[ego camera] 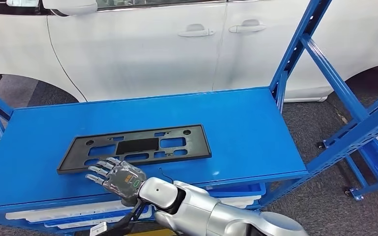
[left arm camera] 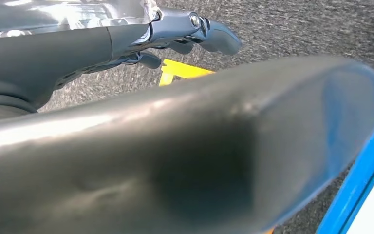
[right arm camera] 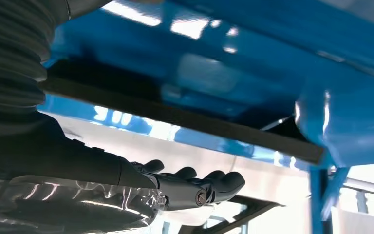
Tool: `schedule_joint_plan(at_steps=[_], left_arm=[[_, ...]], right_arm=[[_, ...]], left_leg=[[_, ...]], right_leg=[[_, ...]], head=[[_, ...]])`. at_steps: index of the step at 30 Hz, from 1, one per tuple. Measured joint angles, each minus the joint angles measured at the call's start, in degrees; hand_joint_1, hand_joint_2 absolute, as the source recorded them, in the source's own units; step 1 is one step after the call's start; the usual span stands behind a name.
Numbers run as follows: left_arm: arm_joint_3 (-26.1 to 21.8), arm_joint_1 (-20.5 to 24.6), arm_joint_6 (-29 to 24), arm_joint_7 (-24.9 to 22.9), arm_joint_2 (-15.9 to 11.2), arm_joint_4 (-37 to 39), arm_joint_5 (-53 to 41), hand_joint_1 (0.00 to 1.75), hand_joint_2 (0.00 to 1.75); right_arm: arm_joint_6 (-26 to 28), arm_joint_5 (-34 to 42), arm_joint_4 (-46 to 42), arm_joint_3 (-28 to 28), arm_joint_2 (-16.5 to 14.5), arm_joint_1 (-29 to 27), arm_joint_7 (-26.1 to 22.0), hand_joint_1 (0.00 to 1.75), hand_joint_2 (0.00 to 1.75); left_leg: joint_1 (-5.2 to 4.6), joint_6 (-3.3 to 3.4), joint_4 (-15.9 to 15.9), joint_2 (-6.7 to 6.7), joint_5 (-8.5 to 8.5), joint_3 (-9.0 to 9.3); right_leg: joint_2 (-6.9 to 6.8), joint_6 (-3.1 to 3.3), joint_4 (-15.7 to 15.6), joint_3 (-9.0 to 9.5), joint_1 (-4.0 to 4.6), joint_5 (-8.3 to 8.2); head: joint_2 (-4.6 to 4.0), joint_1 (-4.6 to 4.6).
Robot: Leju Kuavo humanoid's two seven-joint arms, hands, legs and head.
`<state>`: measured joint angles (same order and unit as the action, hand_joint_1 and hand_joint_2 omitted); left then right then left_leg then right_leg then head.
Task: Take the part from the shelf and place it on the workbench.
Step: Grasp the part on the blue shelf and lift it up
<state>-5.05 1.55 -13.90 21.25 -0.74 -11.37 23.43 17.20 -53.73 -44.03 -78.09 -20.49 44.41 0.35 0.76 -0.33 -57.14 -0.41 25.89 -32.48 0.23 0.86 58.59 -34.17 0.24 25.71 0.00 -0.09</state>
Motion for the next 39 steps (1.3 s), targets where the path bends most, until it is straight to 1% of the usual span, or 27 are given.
schedule_joint_plan(at_steps=[3, 5, 6, 8, 9, 10, 11, 13, 14, 15, 18, 20, 21, 23, 24, 25, 26, 27, 28, 30, 31, 32, 34, 35, 36, 37, 39], left_arm=[[0.01, 0.02, 0.27, 0.0, -0.03, 0.0, -0.33, 0.0, 0.0], [0.02, 0.08, 0.5, 0.0, -0.04, 0.0, -0.5, 0.0, 0.0], [0.02, 0.09, 0.59, 0.0, -0.1, 0.0, -0.56, 0.0, 0.0], [0.02, 0.06, 0.67, 0.01, -0.3, 0.0, -0.67, 0.0, 0.0], [0.02, 0.01, 0.7, 0.01, -0.4, 0.0, -0.73, 0.0, 0.0], [0.02, -0.05, 0.71, 0.0, -0.45, 0.0, -0.79, 0.0, 0.0], [0.01, -0.07, 0.72, 0.0, -0.49, 0.0, -0.84, 0.0, 0.0], [-0.02, -0.02, 0.72, 0.0, -0.6, 0.0, -0.91, 0.0, 0.0], [-0.04, 0.02, 0.72, 0.02, -0.66, 0.0, -0.91, 0.0, 0.0], [-0.07, 0.06, 0.73, 0.05, -0.7, 0.0, -0.91, 0.0, 0.0], [-0.19, 0.11, 0.74, 0.22, -0.73, 0.0, -0.89, 0.0, 0.0], [-0.28, 0.09, 0.73, 0.34, -0.72, 0.0, -0.81, 0.0, 0.0], [-0.36, 0.09, 0.72, 0.4, -0.72, 0.0, -0.78, 0.0, 0.0], [-0.52, 0.14, 0.7, 0.5, -0.73, 0.0, -0.75, 0.0, 0.0], [-0.6, 0.13, 0.67, 0.52, -0.74, 0.0, -0.75, 0.0, 0.0], [-0.65, 0.1, 0.65, 0.55, -0.74, 0.0, -0.76, 0.0, 0.0], [-0.68, 0.09, 0.63, 0.59, -0.75, 0.0, -0.78, 0.0, 0.0], [-0.69, 0.09, 0.62, 0.64, -0.75, 0.0, -0.82, 0.0, 0.0], [-0.7, 0.11, 0.61, 0.71, -0.73, 0.0, -0.87, 0.0, 0.0], [-0.7, 0.13, 0.62, 0.83, -0.63, 0.0, -1.0, 0.0, 0.0], [-0.7, 0.11, 0.63, 0.86, -0.59, 0.0, -1.06, 0.0, 0.0], [-0.7, 0.1, 0.63, 0.87, -0.57, 0.0, -1.11, 0.0, 0.0], [-0.7, 0.09, 0.59, 0.86, -0.63, 0.0, -1.26, 0.0, 0.0], [-0.7, 0.11, 0.55, 0.84, -0.66, 0.0, -1.36, 0.0, 0.0], [-0.7, 0.12, 0.48, 0.79, -0.73, 0.0, -1.49, 0.0, 0.0], [-0.7, 0.11, 0.38, 0.71, -0.81, 0.0, -1.61, 0.0, 0.0], [-0.7, 0.03, 0.15, 0.55, -1.03, 0.0, -1.86, 0.0, 0.0]], right_arm=[[0.89, 1.2, 1.59, -0.15, 0.0, 1.22, 0.59, 0.0, 1.75], [1.46, 1.81, 2.45, -0.16, -0.03, 1.79, 0.72, 0.0, 1.75], [1.68, 2.06, 2.77, -0.16, -0.04, 1.99, 0.79, 0.0, 1.75], [1.93, 2.55, 3.44, -0.18, -0.06, 2.19, 1.0, 0.0, 1.75], [1.95, 2.86, 3.75, -0.2, -0.06, 2.21, 1.17, 0.0, 1.75], [1.96, 3.25, 4.01, -0.21, -0.06, 2.24, 1.4, 0.0, 1.75], [1.96, 3.74, 4.18, -0.22, -0.06, 2.33, 1.64, 0.0, 1.75], [1.95, 4.74, 4.28, -0.22, -0.09, 2.77, 2.1, 0.0, 1.75], [1.93, 5.24, 4.28, -0.22, -0.12, 3.12, 2.21, 0.0, 1.75], [1.89, 5.71, 4.29, -0.22, -0.15, 3.46, 2.26, 0.0, 1.75], [1.77, 6.78, 4.29, -0.26, -0.19, 3.95, 2.25, 0.0, 1.75], [1.7, 7.03, 4.28, -0.34, -0.19, 4.06, 2.25, 0.0, 1.75], [1.64, 7.07, 4.28, -0.4, -0.19, 4.09, 2.3, 0.0, 1.75], [1.52, 7.08, 4.34, -0.63, -0.15, 3.91, 2.57, 0.0, 1.75], [1.48, 7.07, 4.39, -0.77, -0.13, 3.69, 2.76, 0.0, 1.75], [1.5, 7.04, 4.46, -0.92, -0.1, 3.47, 2.94, 0.0, 1.75], [1.54, 6.97, 4.54, -1.08, -0.08, 3.32, 3.13, 0.0, 1.75], [1.59, 6.85, 4.63, -1.24, -0.07, 3.25, 3.28, 0.0, 1.75], [1.71, 6.66, 4.71, -1.41, -0.06, 3.25, 3.47, 0.0, 1.75], [2.16, 6.11, 4.93, -1.69, -0.06, 3.3, 3.93, 0.0, 1.75], [2.43, 5.82, 5.09, -1.82, -0.06, 3.3, 4.16, 0.0, 1.75], [2.68, 5.53, 5.36, -1.94, -0.05, 3.29, 4.44, 0.0, 1.75], [3.04, 5.09, 6.09, -2.16, -0.05, 3.33, 4.96, 0.0, 1.75], [3.3, 4.88, 6.57, -2.25, -0.07, 3.39, 5.21, 0.0, 1.75], [3.64, 4.73, 7.08, -2.3, -0.11, 3.47, 5.4, 0.0, 1.75], [4.04, 4.61, 7.65, -2.32, -0.13, 3.53, 5.58, 0.0, 1.75], [4.74, 4.44, 9.0, -2.32, -0.15, 3.57, 6.01, 0.0, 1.75]], left_leg=[[0.03, -1.01, 0.12, 0.1, 0.05, -0.02], [0.12, -1.63, -1.53, 0.17, 1.34, -0.57], [0.17, -1.88, -4.04, 0.19, 2.84, -1.63], [0.27, -2.32, -11.88, 0.19, 6.46, -5.25], [0.32, -2.5, -15.06, 0.2, 7.41, -6.83], [0.38, -2.62, -16.36, 0.2, 7.29, -7.55], [0.45, -2.69, -15.12, 0.21, 5.95, -7.05], [0.59, -2.68, -7.58, 0.22, 2.02, -3.52], [0.53, -2.48, -3.95, 0.18, 0.72, -1.81], [0.46, -2.17, -1.62, 0.13, 0.11, -0.76], [0.29, -0.99, -0.56, 0.03, 0.02, -0.49], [0.47, -0.24, -0.36, 0.09, -0.17, -0.45], [0.58, 0.11, -0.24, 0.15, -0.26, -0.43], [0.5, 0.5, -0.24, 0.21, -0.27, -0.53], [0.45, 0.56, -0.26, 0.22, -0.26, -0.56], [0.41, 0.58, -0.28, 0.21, -0.25, -0.56], [0.37, 0.57, -0.29, 0.17, -0.24, -0.53], [0.31, 0.53, -0.3, 0.11, -0.22, -0.46], [0.26, 0.48, -0.3, 0.06, -0.17, -0.39], [0.05, 0.15, -0.41, 0.02, -0.05, -0.46], [0.04, -0.11, -0.43, 0.04, -0.02, -0.55], [0.04, -0.44, -0.37, 0.08, -0.03, -0.62], [0.16, -1.07, -0.28, 0.15, 0.08, -0.53], [0.2, -1.33, -0.88, 0.18, 0.6, -0.71], [0.22, -1.56, -2.63, 0.19, 1.73, -1.42], [0.31, -1.76, -5.64, 0.2, 3.38, -2.79], [0.41, -2.19, -13.29, 0.2, 6.65, -6.5]], right_leg=[[0.06, 0.57, -1.29, 0.39, 0.09, -0.25], [0.01, 1.11, -1.95, 0.82, -0.18, -0.55], [-0.04, 1.28, -2.2, 1.01, -0.3, -0.64], [-0.1, 1.43, -2.21, 1.06, -0.25, -0.61], [-0.09, 1.46, -2.14, 1.04, -0.22, -0.57], [-0.07, 1.46, -2.03, 1.04, -0.22, -0.51], [-0.02, 1.4, -1.87, 1.06, -0.25, -0.41], [0.07, 1.1, -1.41, 1.11, -0.32, -0.05], [0.13, 0.87, -1.12, 1.02, -0.24, 0.14], [0.16, 0.61, -0.91, 0.89, -0.14, 0.23], [0.18, -0.08, -0.79, 0.62, 0.05, 0.22], [0.14, -0.59, 0.71, 0.01, -0.02, 1.42], [0.11, -0.86, 3.27, -1.15, -0.06, 2.98], [0.07, -1.2, 11.31, -4.89, -0.21, 6.83], [0.07, -1.28, 14.93, -6.66, -0.28, 8.07], [0.07, -1.26, 16.6, -7.53, -0.33, 8.17], [0.07, -1.14, 15.92, -7.3, -0.35, 7.16], [0.07, -0.88, 13.0, -5.97, -0.32, 5.27], [0.07, -0.45, 8.67, -3.93, -0.22, 3.04], [-0.02, 0.33, 1.35, -0.6, 0.15, 0.35], [-0.05, 0.55, -0.32, 0.08, 0.36, -0.02], [-0.07, 0.61, -0.76, 0.16, 0.51, 0.08], [-0.04, 0.84, -1.4, 0.45, 0.31, -0.24], [-0.08, 1.03, -1.85, 0.76, 0.1, -0.42], [-0.15, 1.2, -2.28, 1.06, -0.11, -0.59], [-0.21, 1.31, -2.5, 1.25, -0.15, -0.65], [-0.25, 1.45, -2.5, 1.29, -0.12, -0.6]], head=[[0.0, -0.01], [0.0, -0.09], [0.0, -0.16], [0.0, -0.26], [0.0, -0.28], [0.0, -0.28], [0.0, -0.28], [0.0, -0.28], [0.0, -0.32], [0.0, -0.32], [0.0, -0.35], [0.0, -0.28], [0.0, -0.22], [0.0, -0.1], [0.0, -0.09], [0.0, -0.09], [0.0, -0.08], [0.0, -0.08], [0.0, -0.08], [0.0, -0.1], [0.0, -0.12], [-0.01, -0.12], [-0.01, -0.13], [-0.01, -0.15], [0.0, -0.19], [0.0, -0.21], [0.0, -0.21]])
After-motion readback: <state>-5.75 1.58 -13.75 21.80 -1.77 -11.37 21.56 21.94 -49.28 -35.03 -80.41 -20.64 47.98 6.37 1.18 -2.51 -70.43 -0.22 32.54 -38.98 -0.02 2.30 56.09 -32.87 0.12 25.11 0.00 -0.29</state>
